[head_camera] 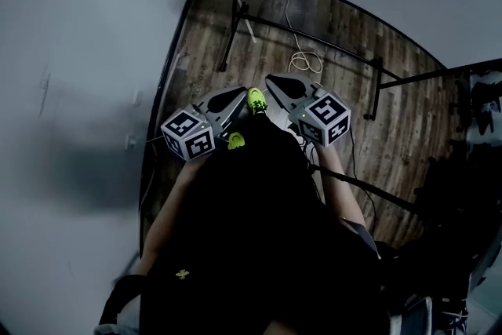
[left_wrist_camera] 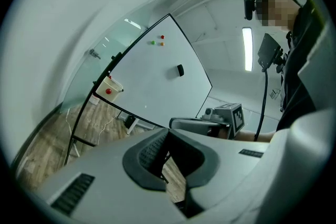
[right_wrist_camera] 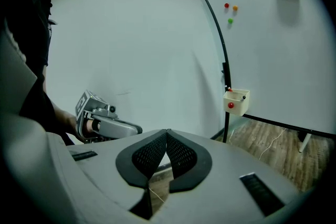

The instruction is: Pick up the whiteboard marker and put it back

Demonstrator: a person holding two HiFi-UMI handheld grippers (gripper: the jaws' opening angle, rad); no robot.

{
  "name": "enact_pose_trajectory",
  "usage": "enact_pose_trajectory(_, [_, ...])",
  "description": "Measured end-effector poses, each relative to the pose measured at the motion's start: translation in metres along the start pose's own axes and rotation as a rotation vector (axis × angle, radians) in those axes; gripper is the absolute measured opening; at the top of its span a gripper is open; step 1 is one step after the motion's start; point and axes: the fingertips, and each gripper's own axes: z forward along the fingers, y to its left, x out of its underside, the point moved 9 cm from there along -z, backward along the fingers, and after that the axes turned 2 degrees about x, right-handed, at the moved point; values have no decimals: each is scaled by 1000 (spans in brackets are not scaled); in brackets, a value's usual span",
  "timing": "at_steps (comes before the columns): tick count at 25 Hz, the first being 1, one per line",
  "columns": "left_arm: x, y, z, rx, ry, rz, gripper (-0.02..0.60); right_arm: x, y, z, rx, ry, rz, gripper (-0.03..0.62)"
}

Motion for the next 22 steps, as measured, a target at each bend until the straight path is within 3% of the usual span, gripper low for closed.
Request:
enact_pose_trajectory(8, [-17,26,23,-36,3,-14,20,-6,-41,21,23,-5,19,2])
enact_pose_trajectory(22, [-62,81,91,-110,-8,-36,20,-35,-141,64,-57,16,23,2])
